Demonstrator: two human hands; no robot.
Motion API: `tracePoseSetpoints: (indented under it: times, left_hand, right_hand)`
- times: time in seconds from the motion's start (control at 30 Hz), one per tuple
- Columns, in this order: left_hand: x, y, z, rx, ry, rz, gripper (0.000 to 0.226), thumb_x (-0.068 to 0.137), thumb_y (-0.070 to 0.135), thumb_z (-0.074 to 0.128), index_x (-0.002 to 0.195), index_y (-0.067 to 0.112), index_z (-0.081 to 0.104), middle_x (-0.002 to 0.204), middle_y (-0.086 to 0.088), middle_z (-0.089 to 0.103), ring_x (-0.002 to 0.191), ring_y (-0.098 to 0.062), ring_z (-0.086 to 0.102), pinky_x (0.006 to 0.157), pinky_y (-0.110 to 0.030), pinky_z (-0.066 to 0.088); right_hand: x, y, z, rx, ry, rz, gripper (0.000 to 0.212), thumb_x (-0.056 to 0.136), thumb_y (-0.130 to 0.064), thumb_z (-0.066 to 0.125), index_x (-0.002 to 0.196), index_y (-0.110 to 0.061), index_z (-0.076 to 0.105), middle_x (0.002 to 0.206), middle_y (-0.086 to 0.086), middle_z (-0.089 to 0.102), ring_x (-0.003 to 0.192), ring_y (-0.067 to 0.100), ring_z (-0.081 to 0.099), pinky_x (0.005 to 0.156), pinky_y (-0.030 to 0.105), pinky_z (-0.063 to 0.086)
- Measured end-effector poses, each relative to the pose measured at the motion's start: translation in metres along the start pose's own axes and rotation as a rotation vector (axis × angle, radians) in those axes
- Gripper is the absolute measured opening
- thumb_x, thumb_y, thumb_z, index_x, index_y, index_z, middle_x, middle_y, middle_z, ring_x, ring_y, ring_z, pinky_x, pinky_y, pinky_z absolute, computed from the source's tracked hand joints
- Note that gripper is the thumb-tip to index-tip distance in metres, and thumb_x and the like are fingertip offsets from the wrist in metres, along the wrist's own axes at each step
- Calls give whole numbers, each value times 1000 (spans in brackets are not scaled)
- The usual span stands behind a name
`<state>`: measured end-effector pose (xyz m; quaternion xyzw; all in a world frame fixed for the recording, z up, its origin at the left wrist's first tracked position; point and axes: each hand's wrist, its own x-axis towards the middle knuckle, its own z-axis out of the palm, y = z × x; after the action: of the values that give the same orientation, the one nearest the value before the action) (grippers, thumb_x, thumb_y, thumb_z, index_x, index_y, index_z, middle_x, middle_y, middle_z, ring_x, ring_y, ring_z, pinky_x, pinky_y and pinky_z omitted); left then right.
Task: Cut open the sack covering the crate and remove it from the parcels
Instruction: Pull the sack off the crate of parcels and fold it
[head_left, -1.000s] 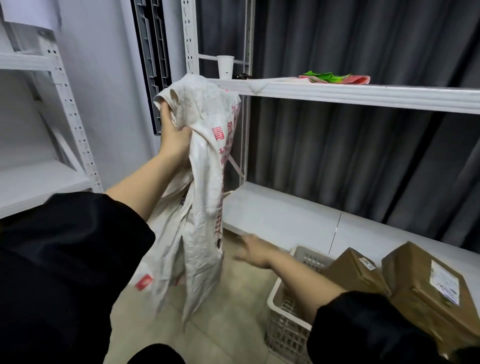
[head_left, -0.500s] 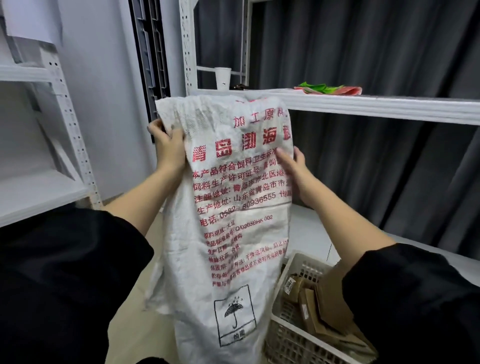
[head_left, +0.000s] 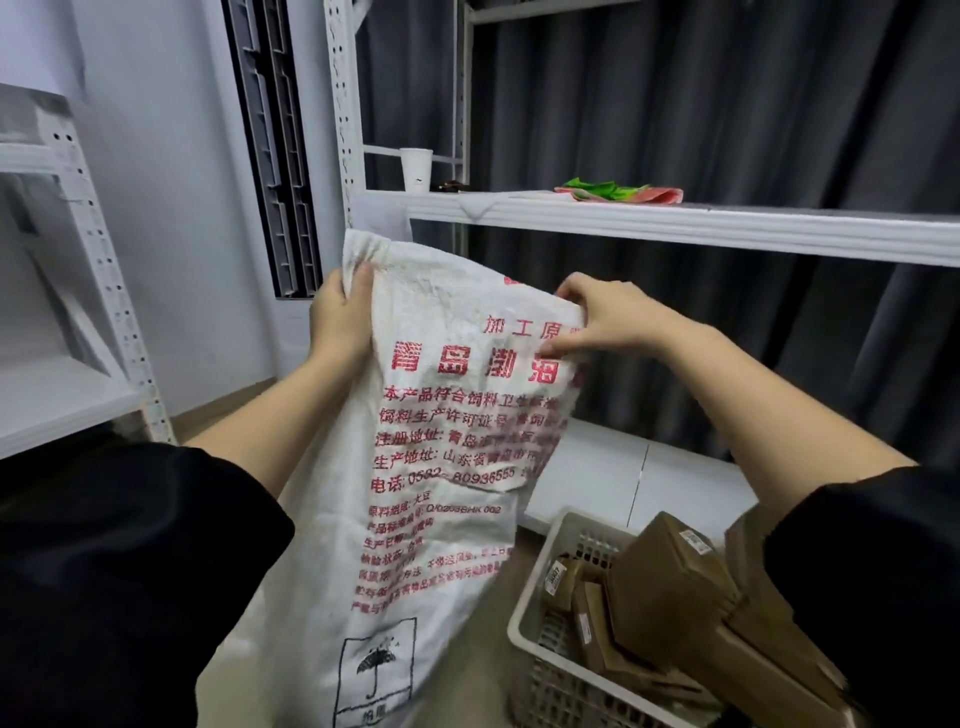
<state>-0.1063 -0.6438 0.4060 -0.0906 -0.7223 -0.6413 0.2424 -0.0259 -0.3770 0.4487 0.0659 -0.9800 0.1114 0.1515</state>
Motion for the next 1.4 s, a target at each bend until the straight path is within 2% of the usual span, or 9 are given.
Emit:
tracePoseSetpoints:
  times: [0.17,0.27,0.33,0.43,0.6,0.77,1.0,1.17,1.4]
  left_hand:
    - [2,0,-7,191,52,117,38,96,46,45,67,21,48,63,8,48,62,-11,45,59,-31,35]
    - [3,6,-6,80,104,41,45,96,46,44,59,23,36,58,7,37,54,-7,34,55,-30,28]
    - [6,20,-6,-102,126,-30,43,96,46,43,63,21,41,62,6,42,59,-8,40,56,-28,32]
    - [11,38,-11,-189,104,-95,41,97,50,39,77,17,55,78,5,59,71,-9,55,62,-23,43]
    - [18,46,-25,-274,107,-143,37,100,47,34,94,21,59,91,10,63,89,-10,63,66,-12,49]
    - [24,33,-42,-304,177,-242,53,98,48,37,134,12,50,123,-1,61,111,-17,59,93,-25,47]
    - [37,0,-58,-20,312,-394,59,97,47,37,136,3,43,133,-11,53,120,-26,53,101,-35,43]
    - [32,-4,-42,-37,385,-387,46,99,43,36,125,8,48,108,-3,57,110,-23,55,87,-28,41]
    - [-2,-31,-54,-281,-650,-495,77,72,74,56,129,23,57,125,-5,65,117,-25,61,104,-46,40]
  right_hand:
    - [0,7,-1,-469,379,28,56,78,-78,41,67,-23,47,73,4,65,66,25,56,64,31,34]
    - [4,13,11,-34,594,87,53,76,-66,60,106,-24,57,106,4,62,100,21,57,78,34,43]
    - [4,17,24,666,502,131,93,69,-52,77,144,-26,28,144,4,38,127,19,43,101,36,40]
    - [-4,21,63,1234,97,184,130,51,-51,88,150,-28,8,149,8,38,131,25,46,109,49,38]
    - [-17,8,101,1358,-191,152,101,48,-55,86,133,-20,45,124,2,65,112,20,64,95,35,52]
    - [-34,-5,107,1335,-230,243,19,87,-22,65,104,-15,66,101,2,74,94,19,70,79,28,58]
    - [-34,-10,86,1360,-47,359,35,94,-36,50,121,-17,62,112,4,72,98,21,70,90,37,55]
    - [-41,-11,75,1396,-398,353,37,81,-36,66,115,-20,61,109,6,73,99,26,70,85,39,56]
    - [-35,0,74,1449,-58,430,36,86,-20,67,120,-14,61,104,7,74,93,26,72,79,38,58]
